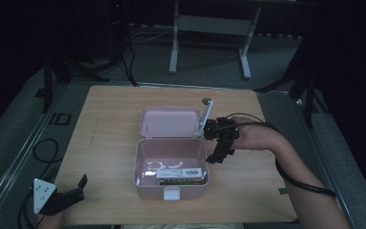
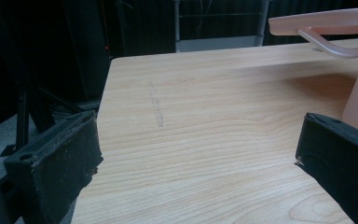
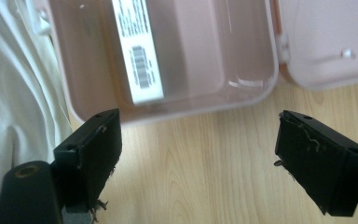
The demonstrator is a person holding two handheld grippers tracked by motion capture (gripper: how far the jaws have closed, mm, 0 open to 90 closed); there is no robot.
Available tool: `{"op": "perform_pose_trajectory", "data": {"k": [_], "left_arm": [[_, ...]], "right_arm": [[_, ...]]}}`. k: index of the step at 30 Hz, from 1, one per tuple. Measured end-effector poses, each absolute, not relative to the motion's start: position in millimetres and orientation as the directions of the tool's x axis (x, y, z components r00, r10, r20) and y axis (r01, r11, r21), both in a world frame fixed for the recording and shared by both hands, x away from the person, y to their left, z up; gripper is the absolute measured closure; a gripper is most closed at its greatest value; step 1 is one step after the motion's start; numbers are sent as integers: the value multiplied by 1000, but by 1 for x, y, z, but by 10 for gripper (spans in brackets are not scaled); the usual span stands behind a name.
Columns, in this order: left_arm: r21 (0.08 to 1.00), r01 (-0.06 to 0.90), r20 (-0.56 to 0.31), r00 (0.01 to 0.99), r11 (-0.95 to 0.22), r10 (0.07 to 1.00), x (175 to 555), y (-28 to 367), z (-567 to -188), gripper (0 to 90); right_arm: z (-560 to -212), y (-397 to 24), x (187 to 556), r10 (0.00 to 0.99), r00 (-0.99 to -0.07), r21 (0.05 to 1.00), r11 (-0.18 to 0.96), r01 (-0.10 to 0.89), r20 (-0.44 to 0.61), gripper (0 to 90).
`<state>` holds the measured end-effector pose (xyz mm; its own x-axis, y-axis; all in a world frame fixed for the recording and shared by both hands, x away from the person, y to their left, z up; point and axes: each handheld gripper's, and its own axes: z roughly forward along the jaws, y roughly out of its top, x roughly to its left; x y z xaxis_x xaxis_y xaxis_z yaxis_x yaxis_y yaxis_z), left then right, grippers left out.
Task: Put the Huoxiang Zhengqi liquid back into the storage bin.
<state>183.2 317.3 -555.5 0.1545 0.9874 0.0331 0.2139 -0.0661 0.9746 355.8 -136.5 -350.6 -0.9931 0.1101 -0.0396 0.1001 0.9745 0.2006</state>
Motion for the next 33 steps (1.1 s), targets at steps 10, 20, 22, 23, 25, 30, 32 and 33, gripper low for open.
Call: {"op": "perform_pose_trajectory", "data": {"k": [10,20,22,23,25,30,32,33], "left_arm": [[974,215,33,157,-66,987,183,317,-556,1],[974,215,32,158,-66,987,183,317,-556,1],[975,214,32,157,-65,987,183,317,-556,1],[975,214,32,157,-66,987,183,317,-556,1],[974,215,32,158,-66,987,183,317,-556,1],[974,216,31,158,-66,987,183,317,-556,1],[974,216,32,159,-66,987,184,317,-556,1],[974,216,32,160,-67,987,183,317,-556,1]], "right_arm": [[-381,-173,368,192,-981,247,953,175,-43,135],[-424,-199,381,300,-949,386,890,244,-92,133],[-435,-203,384,329,-939,416,871,261,-101,132],[-440,-206,385,346,-933,431,860,274,-98,130],[-450,-211,387,391,-912,472,832,293,-122,130],[-474,-223,393,483,-869,542,760,357,-104,124],[-482,-226,393,512,-849,555,748,365,-133,124],[-486,-228,393,525,-841,558,740,375,-130,118]]}}
